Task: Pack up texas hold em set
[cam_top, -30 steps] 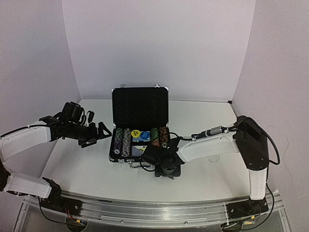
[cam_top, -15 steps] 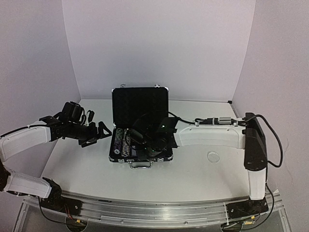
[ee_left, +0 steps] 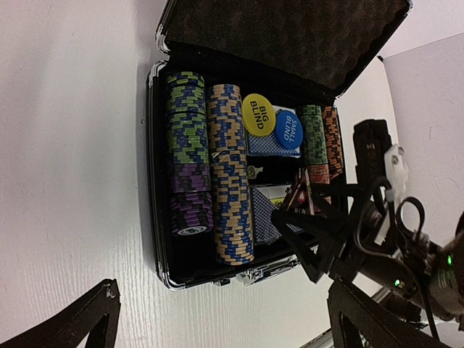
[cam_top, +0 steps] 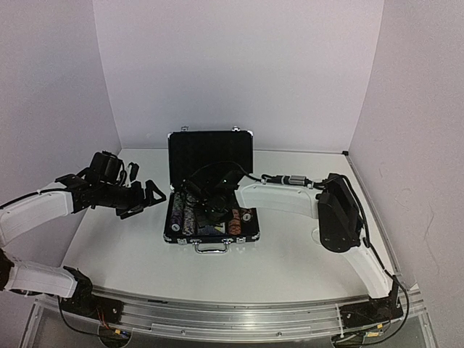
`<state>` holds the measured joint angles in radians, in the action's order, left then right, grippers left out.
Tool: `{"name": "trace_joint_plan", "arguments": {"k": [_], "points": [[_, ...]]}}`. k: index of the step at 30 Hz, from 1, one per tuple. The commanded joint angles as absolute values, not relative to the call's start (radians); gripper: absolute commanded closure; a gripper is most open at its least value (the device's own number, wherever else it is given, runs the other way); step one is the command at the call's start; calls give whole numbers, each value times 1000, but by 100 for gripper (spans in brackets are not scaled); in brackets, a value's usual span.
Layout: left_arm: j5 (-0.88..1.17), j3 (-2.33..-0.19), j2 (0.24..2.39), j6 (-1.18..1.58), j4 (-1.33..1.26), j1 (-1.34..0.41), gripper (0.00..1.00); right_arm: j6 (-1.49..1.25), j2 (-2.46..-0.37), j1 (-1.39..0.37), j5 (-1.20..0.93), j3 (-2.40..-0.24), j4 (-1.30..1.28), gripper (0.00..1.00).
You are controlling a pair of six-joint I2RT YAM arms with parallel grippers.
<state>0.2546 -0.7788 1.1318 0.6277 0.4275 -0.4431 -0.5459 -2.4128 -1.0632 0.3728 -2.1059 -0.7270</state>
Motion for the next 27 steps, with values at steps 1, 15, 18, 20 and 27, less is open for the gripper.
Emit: {"name": "trace_joint_plan", "arguments": {"k": [1, 15, 18, 20, 27], "points": [[233, -799, 1113, 621, 434, -437, 0, -504, -2460, -1042, 328, -2191, -729, 60], [229, -798, 1143, 618, 415, -437, 0, -508, -2459, -1046, 206, -2149, -719, 58], [230, -801, 1154, 618, 409, -438, 0, -510, -2457, -1054, 194, -2146, -715, 58], [231, -802, 1163, 618, 407, -437, 0, -515, -2458, -1057, 188, -2143, -714, 57], [235, -804, 1183, 620, 395, -437, 0, -532, -2474, -1062, 169, -2144, -704, 55]]}}
